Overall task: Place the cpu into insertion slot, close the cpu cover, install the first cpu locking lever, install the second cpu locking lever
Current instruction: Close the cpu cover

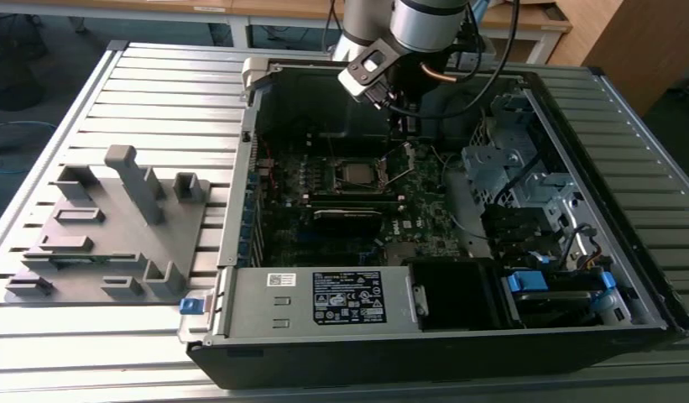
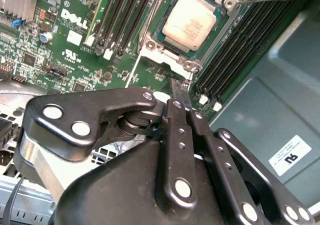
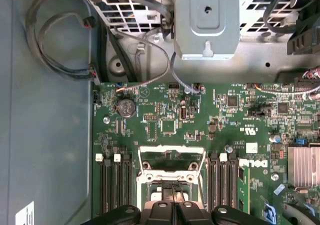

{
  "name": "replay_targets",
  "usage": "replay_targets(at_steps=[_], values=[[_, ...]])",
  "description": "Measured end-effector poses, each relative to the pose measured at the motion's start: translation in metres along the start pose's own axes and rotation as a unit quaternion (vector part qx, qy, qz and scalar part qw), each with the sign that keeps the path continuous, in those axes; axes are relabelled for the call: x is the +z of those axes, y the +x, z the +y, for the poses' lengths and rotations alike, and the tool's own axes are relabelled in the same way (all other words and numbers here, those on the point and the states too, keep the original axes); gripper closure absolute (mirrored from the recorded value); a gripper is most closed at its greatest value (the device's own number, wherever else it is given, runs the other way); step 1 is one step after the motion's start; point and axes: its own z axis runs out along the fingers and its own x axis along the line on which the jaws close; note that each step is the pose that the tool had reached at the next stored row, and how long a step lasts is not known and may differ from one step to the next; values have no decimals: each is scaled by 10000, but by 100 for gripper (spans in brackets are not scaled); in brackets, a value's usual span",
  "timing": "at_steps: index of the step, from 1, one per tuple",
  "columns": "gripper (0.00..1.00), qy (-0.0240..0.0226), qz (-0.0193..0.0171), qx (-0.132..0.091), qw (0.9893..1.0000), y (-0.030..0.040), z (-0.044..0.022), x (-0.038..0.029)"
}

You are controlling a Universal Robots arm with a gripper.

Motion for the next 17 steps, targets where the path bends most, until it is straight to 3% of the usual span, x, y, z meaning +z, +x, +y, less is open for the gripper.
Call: replay_targets(at_steps=[17], values=[[90, 0, 0, 0, 10000, 4, 211, 2]])
